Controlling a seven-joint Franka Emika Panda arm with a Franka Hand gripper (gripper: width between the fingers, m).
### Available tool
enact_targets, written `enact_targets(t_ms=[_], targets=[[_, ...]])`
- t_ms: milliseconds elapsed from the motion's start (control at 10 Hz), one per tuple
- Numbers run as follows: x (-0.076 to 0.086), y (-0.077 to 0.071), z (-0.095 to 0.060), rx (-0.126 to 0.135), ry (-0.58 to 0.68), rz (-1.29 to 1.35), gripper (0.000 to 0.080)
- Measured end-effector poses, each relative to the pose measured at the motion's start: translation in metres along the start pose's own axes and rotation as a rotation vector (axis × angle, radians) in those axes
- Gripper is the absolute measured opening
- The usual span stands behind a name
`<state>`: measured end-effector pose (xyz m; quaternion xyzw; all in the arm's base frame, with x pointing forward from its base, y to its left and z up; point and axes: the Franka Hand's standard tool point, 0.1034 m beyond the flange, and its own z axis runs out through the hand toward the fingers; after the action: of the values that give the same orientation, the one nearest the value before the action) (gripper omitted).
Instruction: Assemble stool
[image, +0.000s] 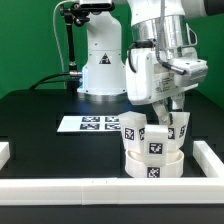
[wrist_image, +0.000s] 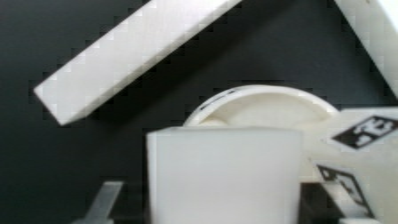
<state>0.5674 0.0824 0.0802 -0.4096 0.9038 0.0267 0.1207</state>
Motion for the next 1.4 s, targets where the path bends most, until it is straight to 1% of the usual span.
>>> enact_targets(t_ms=[200,600,700,800,900,1000,1100,1400], targets=[[0.000,0.000,0.000,-0.002,-0.009,0.081,0.0340],[-0.002,0.002,0.001,-0.005,-0.019,0.090,0.0350],[-0.002,0.003,0.000,-0.009,-0.019,0.077,0.0528],[-0.006,0.004,-0.005,-0.018,-0.027,0.056,0.0528],[-0.009,0.003,-0.010,-0.016,-0.038,0.038,0.0628],[-0.010,0.003,-0.012,-0.016,-0.040,0.035,0.0644],[-0.009,0.003,-0.011,-0.015,-0.038,-0.010,0.0644],[-0.008,0.003,-0.010,-0.011,-0.038,-0.229,0.0648]])
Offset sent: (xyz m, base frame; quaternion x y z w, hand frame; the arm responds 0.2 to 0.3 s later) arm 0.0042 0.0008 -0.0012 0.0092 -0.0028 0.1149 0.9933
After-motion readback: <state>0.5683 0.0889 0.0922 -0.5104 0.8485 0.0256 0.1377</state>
